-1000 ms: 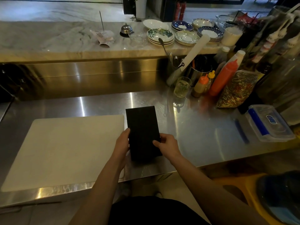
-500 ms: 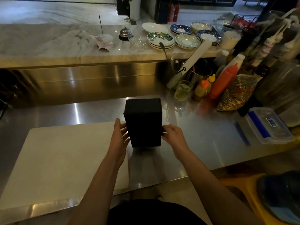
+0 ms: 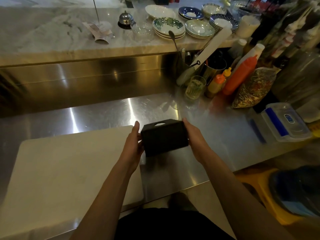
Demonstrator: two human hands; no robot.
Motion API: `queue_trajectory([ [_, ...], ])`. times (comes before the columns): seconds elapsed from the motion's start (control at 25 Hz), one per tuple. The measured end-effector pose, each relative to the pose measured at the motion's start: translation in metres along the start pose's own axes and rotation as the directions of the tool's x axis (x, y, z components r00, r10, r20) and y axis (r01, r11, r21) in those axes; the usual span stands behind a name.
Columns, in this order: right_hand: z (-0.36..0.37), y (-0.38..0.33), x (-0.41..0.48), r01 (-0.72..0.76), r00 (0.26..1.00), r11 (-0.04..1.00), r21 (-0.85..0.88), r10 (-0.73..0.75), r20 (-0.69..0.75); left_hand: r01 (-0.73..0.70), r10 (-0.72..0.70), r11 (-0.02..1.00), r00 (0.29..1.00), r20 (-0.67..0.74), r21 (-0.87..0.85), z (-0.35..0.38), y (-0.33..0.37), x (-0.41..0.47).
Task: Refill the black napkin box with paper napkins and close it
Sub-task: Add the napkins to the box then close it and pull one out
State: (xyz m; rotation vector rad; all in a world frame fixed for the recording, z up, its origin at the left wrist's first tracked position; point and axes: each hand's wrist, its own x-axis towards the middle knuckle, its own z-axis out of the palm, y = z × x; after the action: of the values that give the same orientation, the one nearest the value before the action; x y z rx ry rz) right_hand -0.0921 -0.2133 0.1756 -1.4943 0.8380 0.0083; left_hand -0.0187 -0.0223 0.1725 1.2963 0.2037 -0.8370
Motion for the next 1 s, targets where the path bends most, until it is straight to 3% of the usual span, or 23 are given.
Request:
queue_trajectory([
  [0.12, -0.007, 0.001, 0.015, 0.048, 0.998, 0.996, -0.079, -0.045, 0.037, -0.002, 0.002, 1.0, 1.0, -0.023, 0.019, 0.01, -0.006, 0.006],
  [0.28, -0.023, 0.008, 0.034, 0.133, 0.983, 0.983, -0.125, -0.115, 0.14, -0.168, 0.206, 0.965, 0.96, -0.187, 0.202, 0.03, -0.025, 0.022],
  [0.4, -0.038, 0.021, 0.051, 0.179, 0.965, 0.971, -0.16, -0.141, 0.221, -0.237, 0.287, 0.95, 0.921, -0.263, 0.203, 0.051, -0.041, 0.032],
  [0.64, -0.061, 0.05, 0.076, 0.292, 0.922, 0.905, -0.309, -0.179, 0.345, -0.166, 0.231, 0.966, 0.898, -0.374, 0.198, 0.072, -0.08, 0.05],
  [1.0, -0.052, 0.06, 0.086, 0.36, 0.898, 0.832, -0.422, -0.188, 0.397, -0.148, 0.257, 0.944, 0.891, -0.375, 0.295, 0.063, -0.098, 0.054],
])
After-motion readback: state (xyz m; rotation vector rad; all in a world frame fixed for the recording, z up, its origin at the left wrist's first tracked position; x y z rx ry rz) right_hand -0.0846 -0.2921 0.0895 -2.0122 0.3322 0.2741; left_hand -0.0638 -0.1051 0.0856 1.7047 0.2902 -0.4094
